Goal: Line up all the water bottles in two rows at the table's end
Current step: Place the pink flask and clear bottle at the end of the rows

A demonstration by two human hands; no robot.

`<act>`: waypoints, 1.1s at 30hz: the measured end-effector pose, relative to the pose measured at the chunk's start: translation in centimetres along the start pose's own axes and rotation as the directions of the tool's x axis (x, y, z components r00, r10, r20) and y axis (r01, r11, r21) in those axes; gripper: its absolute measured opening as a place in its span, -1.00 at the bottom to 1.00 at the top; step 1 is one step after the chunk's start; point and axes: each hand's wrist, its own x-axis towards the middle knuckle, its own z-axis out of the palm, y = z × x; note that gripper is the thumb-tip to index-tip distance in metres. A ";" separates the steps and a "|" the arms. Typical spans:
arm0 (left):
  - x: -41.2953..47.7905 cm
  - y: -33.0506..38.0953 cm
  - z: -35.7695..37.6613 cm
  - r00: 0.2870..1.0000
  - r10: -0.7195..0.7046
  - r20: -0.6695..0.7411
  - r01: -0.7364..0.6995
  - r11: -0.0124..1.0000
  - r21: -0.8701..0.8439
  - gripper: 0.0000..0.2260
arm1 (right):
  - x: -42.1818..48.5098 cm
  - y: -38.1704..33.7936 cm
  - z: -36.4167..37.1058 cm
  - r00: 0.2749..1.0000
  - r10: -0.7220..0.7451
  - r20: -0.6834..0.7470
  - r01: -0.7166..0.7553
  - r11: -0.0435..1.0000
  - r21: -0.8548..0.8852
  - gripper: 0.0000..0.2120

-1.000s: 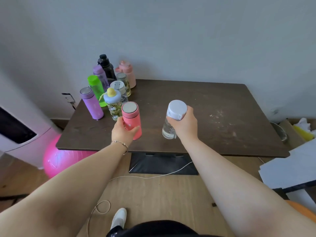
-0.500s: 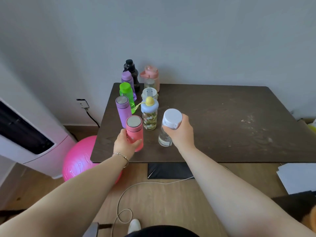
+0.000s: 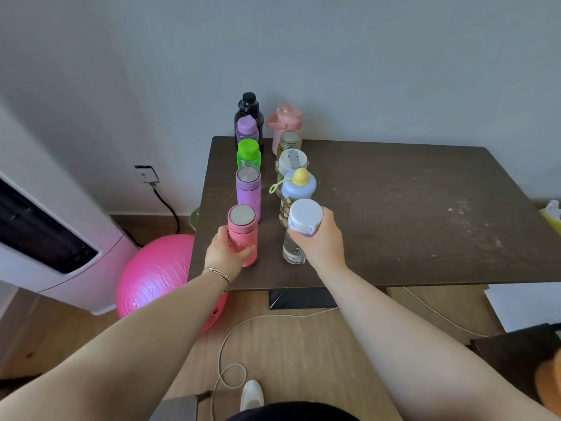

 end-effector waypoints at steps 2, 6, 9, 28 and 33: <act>0.1 -0.3 0.1 1.000 -0.006 0.010 0.006 1.000 -0.002 -0.58 | -0.1 0.1 0.3 1.000 0.004 -0.002 -0.004 1.000 -0.009 -0.24; 0.3 -0.5 0.5 1.000 -0.001 0.027 0.001 1.000 0.003 -0.58 | -0.3 0.5 0.6 1.000 0.017 -0.014 -0.017 1.000 -0.014 -0.22; 0.3 -0.5 0.9 0.999 0.008 0.042 -0.008 1.000 0.005 -0.58 | -0.5 1.2 0.7 1.000 0.026 -0.013 -0.026 1.000 -0.016 -0.22; 0.6 0.0 2.0 0.997 -0.009 0.078 0.009 1.000 0.009 -0.54 | -0.3 2.1 0.1 1.000 0.004 0.030 -0.002 0.999 -0.049 -0.19; 0.7 0.2 1.6 0.992 -0.027 0.124 0.022 0.999 0.042 -0.52 | -0.3 1.9 0.0 0.999 -0.005 0.044 0.007 0.999 -0.050 -0.19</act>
